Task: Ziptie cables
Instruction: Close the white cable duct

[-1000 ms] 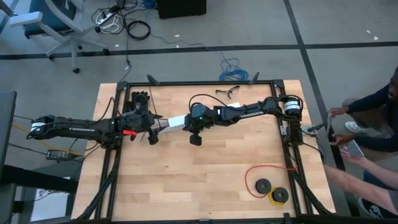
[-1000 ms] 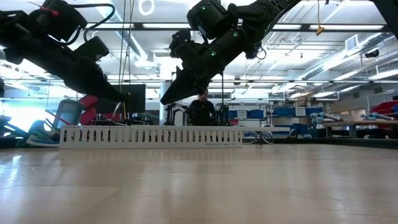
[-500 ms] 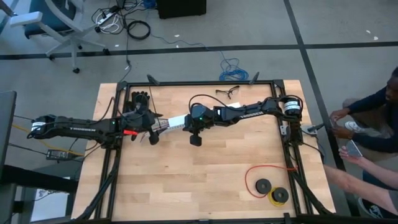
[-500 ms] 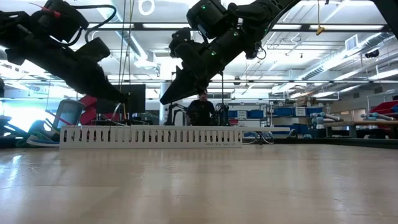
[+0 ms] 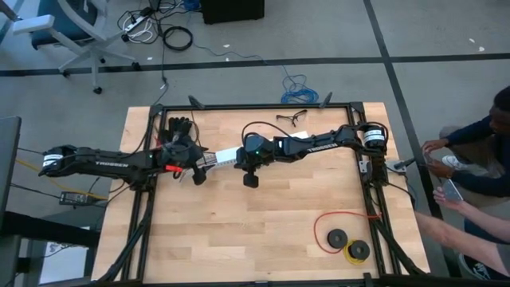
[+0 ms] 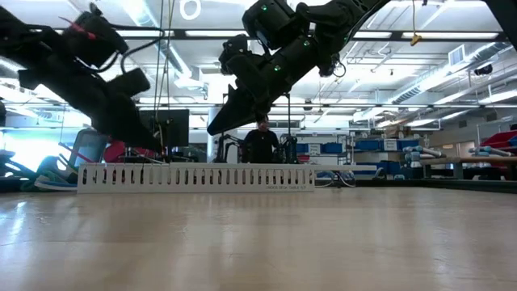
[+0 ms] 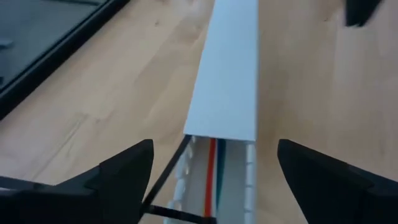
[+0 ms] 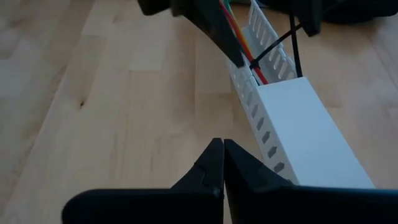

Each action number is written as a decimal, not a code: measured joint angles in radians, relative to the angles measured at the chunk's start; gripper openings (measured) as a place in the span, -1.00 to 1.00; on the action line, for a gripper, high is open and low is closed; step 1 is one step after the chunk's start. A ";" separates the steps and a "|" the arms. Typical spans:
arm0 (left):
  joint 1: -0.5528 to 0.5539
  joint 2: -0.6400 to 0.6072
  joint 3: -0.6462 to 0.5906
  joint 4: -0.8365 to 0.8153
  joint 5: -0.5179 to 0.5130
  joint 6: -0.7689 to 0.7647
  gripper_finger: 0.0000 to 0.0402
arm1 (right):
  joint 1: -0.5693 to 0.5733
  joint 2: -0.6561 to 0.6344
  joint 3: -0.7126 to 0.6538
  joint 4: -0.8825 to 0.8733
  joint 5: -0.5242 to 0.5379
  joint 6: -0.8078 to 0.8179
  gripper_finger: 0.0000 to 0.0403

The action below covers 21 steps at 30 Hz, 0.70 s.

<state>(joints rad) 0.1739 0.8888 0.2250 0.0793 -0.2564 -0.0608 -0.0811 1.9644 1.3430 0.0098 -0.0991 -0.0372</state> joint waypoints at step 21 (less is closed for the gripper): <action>0.068 0.184 0.083 -0.175 0.114 0.025 0.76 | 0.000 0.000 0.000 0.000 0.000 -0.019 -1.00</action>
<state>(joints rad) 0.2424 1.0725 0.3080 -0.0959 -0.1425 -0.0360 -0.0814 1.9640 1.3430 0.0097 -0.0994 -0.0566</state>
